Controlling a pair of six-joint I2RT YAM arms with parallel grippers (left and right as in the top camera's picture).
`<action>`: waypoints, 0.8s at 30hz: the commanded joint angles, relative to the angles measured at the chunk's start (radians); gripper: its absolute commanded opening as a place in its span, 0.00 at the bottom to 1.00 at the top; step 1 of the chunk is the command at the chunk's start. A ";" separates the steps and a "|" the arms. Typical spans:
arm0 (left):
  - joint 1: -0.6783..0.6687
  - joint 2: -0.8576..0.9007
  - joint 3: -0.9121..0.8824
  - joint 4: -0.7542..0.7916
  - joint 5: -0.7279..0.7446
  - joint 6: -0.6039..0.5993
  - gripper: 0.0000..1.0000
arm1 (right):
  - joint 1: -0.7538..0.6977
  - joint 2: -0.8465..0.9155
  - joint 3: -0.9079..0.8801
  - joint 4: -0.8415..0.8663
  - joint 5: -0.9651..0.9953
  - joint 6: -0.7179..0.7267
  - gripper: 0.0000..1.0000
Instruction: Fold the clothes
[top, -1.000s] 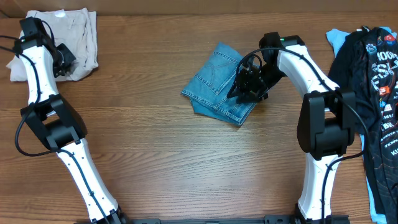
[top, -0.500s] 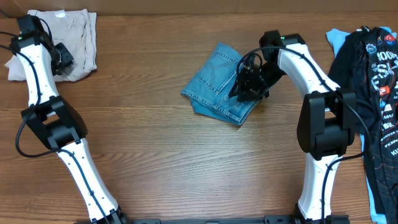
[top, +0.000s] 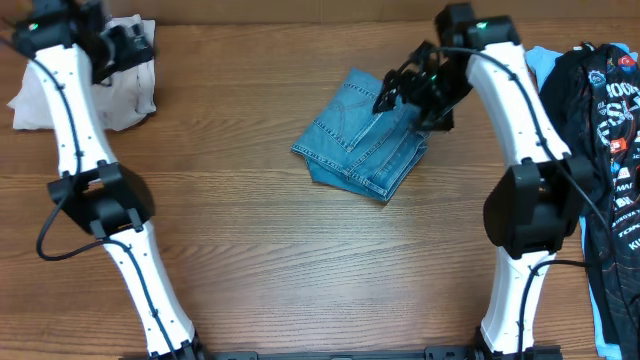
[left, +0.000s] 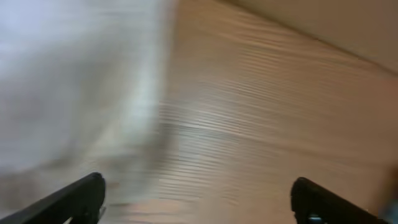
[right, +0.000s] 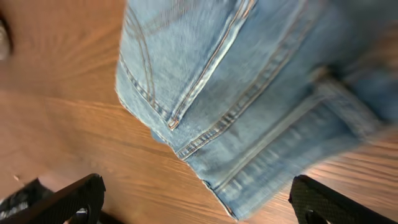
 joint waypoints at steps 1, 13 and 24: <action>-0.084 -0.017 0.012 -0.035 0.213 0.127 1.00 | -0.042 -0.047 0.061 -0.010 0.032 0.008 1.00; -0.384 0.030 -0.072 0.011 0.261 0.178 1.00 | -0.126 -0.051 0.068 -0.042 0.022 -0.013 1.00; -0.497 0.132 -0.127 0.037 0.261 0.164 1.00 | -0.126 -0.051 0.068 -0.043 0.022 -0.054 1.00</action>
